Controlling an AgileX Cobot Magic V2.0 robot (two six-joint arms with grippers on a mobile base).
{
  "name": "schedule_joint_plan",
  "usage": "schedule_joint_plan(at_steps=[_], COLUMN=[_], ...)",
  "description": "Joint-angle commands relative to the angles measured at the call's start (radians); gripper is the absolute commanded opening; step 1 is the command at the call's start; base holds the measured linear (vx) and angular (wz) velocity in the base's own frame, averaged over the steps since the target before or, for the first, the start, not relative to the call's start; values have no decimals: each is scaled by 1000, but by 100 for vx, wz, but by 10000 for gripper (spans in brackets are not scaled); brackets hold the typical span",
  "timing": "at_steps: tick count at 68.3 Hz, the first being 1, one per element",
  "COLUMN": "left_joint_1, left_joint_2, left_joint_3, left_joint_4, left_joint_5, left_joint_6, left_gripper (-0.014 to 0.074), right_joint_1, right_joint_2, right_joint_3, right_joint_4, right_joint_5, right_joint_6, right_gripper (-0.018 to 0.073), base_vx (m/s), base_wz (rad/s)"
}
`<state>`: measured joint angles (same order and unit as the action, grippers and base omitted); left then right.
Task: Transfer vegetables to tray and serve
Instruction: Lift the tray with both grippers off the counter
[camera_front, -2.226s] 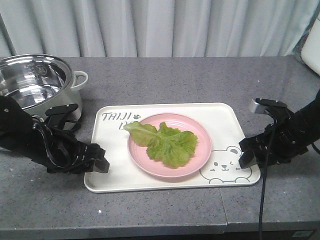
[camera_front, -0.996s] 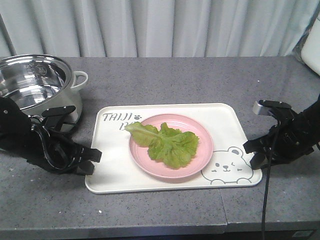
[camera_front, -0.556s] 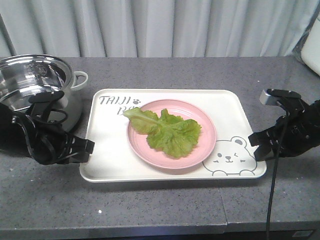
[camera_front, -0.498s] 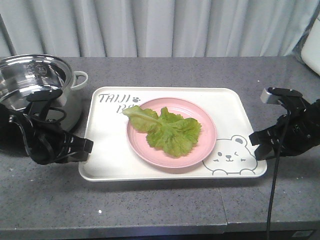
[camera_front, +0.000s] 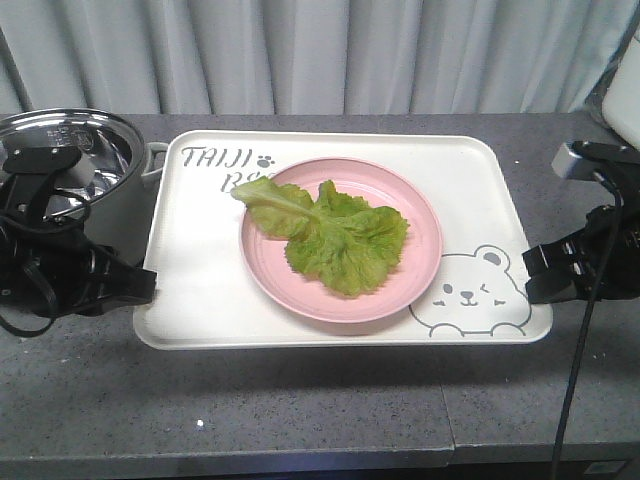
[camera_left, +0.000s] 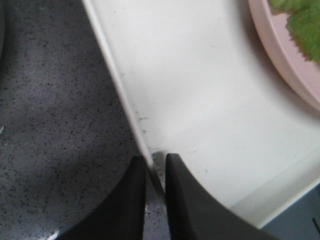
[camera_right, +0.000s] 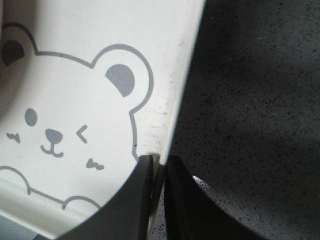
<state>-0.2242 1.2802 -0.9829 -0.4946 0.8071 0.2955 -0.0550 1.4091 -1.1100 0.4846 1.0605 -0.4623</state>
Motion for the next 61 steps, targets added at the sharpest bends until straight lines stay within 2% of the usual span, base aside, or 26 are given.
schedule_joint_plan(at_steps=[1,61], left_joint_1=[-8,-8], left_joint_2=[-40,-40], left_joint_3=[-30,-30], left_joint_4=[-72,-72], left_joint_5=[-32,-32], left_joint_6=[22,22], left_gripper=[-8,-6], right_joint_1=[6,6], right_joint_2=[-46,-46], right_joint_3=[-28,-28], right_joint_4=[104,104], right_joint_5=[24,34], right_joint_6=[-29,-29], right_gripper=[-4,-3], base_vx=[0,0], base_wz=[0,0])
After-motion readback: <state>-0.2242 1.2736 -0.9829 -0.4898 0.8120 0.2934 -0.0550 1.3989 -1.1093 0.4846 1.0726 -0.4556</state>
